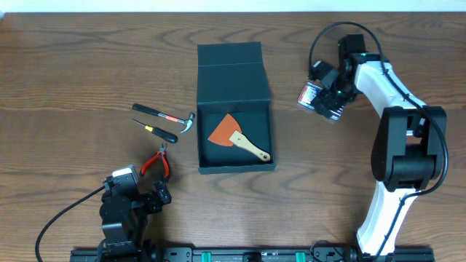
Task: Pack container
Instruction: 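Move the right gripper to the screwdriver set case and grasp it, then lift the screwdriver case with the right gripper and lower it into the box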
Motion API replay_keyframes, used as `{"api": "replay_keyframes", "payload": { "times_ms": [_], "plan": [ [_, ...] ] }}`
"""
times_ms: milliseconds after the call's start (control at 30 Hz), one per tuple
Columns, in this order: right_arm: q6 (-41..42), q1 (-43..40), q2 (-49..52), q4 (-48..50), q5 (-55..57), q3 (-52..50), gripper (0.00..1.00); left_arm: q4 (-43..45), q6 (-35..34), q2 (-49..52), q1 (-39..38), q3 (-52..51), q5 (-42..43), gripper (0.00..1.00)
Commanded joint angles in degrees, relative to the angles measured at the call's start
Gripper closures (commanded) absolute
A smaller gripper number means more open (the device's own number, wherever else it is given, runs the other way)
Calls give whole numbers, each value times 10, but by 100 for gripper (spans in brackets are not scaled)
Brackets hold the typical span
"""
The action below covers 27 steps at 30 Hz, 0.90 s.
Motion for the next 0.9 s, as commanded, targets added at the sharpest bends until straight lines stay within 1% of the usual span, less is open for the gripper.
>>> {"api": "replay_keyframes", "payload": {
  "times_ms": [0, 367, 600, 733, 867],
  "plan": [
    [11, -6, 10, -1, -40, 3, 1, 2, 5, -3, -1, -5, -1, 2],
    [21, -4, 27, -15, -50, 3, 1, 2, 5, -3, -1, -5, -1, 1],
    [28, 13, 32, -35, -52, 3, 1, 2, 5, -3, -1, -5, -1, 2],
    [60, 33, 32, -52, -49, 3, 1, 2, 5, -3, -1, -5, -1, 1],
    [110, 57, 32, -74, -49, 3, 1, 2, 5, -3, -1, -5, -1, 1]
  ]
}}
